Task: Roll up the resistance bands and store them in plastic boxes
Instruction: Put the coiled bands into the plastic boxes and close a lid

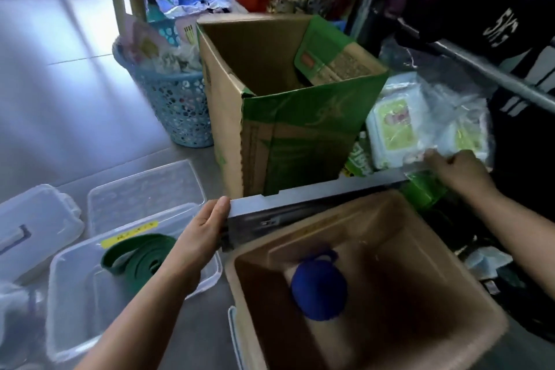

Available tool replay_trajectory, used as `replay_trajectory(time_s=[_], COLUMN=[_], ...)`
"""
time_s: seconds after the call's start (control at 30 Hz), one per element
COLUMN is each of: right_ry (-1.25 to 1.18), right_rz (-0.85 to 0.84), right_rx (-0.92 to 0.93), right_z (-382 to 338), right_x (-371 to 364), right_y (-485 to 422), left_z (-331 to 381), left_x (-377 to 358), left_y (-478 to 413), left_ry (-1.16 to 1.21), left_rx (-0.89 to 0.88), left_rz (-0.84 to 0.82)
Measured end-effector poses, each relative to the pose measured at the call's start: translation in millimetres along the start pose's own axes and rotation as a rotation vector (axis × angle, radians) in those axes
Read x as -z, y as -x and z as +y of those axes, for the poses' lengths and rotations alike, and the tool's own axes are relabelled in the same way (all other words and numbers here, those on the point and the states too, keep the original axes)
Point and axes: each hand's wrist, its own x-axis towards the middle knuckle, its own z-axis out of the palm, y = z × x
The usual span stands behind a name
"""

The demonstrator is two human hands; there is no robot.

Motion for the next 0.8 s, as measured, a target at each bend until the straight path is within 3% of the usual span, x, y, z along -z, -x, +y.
replay_trajectory(time_s=[0.13,0.33,0.57,0.7,0.8], right_ry=[-0.090,-0.188,-0.487,-0.384,-0.293], right_rz=[0.101,0.171,-0.155,-0.158,-0.158], right_rx=[0.092,0.148,0.082,0.228,0.247], right_z=[15.7,10.1,5.9,28.5,50.5], right_x=[-13.0,-23.2,4.3,27.6,34.7], right_y=[0.6,15.0,32.8,67.2,90.1], left_z=[-10.9,-3.9,-4.5,-29.3,-61.4], left_x=[-4.4,-6.0,-22.8,-40.1,-53.4], left_y=[4.3,24.5,78.0,121.5,149.8], left_ry=[0.041,-0.033,-0.097,-0.302,-0.475], left_rx=[-0.054,-0.304,-0.489,-0.664,-0.669], left_rz=[0.038,0.078,0.084,0.159,0.134])
